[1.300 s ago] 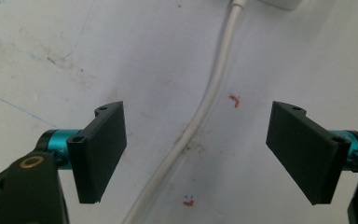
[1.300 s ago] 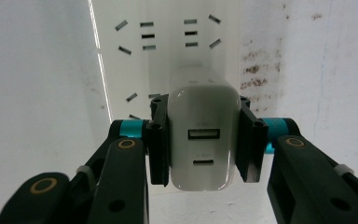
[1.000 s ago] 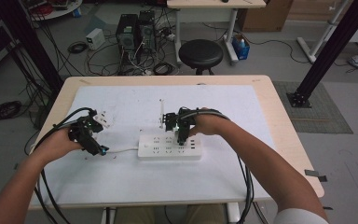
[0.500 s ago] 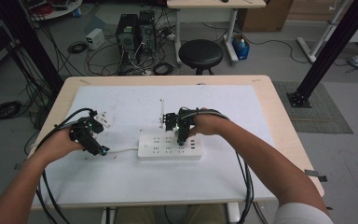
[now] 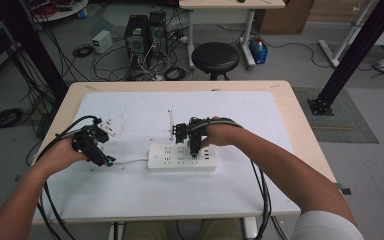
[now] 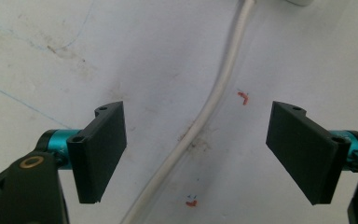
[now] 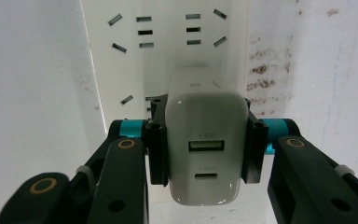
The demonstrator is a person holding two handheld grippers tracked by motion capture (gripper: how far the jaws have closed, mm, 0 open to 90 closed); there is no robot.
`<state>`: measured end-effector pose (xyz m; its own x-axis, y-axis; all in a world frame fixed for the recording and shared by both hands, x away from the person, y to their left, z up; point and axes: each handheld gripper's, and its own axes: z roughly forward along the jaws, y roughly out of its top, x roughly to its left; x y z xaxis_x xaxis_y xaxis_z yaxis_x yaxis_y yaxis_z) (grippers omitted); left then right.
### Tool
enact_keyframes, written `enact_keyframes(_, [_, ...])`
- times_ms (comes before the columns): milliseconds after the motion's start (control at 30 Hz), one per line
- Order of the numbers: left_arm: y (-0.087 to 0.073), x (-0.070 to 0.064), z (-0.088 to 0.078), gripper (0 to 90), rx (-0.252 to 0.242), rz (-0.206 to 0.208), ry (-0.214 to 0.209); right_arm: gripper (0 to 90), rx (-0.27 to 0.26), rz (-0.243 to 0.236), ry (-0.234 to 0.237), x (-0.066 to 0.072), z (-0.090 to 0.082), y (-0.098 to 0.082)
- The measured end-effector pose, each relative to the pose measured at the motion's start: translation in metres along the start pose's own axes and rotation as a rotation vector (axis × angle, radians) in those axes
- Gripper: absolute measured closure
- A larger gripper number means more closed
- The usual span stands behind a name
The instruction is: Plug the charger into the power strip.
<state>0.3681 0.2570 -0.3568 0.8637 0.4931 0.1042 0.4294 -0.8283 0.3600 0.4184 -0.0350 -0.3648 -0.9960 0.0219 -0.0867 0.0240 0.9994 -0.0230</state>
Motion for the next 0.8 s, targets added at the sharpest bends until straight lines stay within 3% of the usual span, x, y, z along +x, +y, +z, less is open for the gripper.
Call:
enact_keyframes(67, [0.0,0.001,-0.002,20.1,0.017,0.019,0.002,62.3,0.029,0.019,0.041,-0.006,0.0,0.005])
enact_keyframes(133, [-0.001,0.0,-0.002,20.1,-0.006,-0.003,0.003,62.3,0.055,0.016,0.067,-0.011,0.0,0.009])
enact_keyframes(167, [-0.001,0.001,-0.003,20.1,0.009,0.015,0.006,62.4,0.061,0.015,0.076,-0.012,0.0,0.01])
enact_keyframes(300, [-0.001,0.001,-0.002,20.1,0.011,0.012,0.003,62.4,0.039,0.021,0.077,-0.012,0.001,0.007])
enact_keyframes(367, [0.0,0.0,0.0,20.1,0.003,0.006,0.0,62.4,0.037,0.008,0.047,-0.007,0.001,0.007])
enact_keyframes(500, [0.001,0.002,0.0,20.1,0.005,0.006,0.0,62.3,0.012,-0.03,-0.06,0.01,0.002,0.005])
enact_keyframes(533, [0.002,0.002,0.0,20.1,0.003,0.009,-0.002,62.3,0.013,-0.031,-0.063,0.01,0.002,0.005])
enact_keyframes(800, [-0.001,0.001,-0.004,20.1,-0.009,-0.004,0.004,62.2,-0.032,0.016,0.055,-0.008,0.005,0.0])
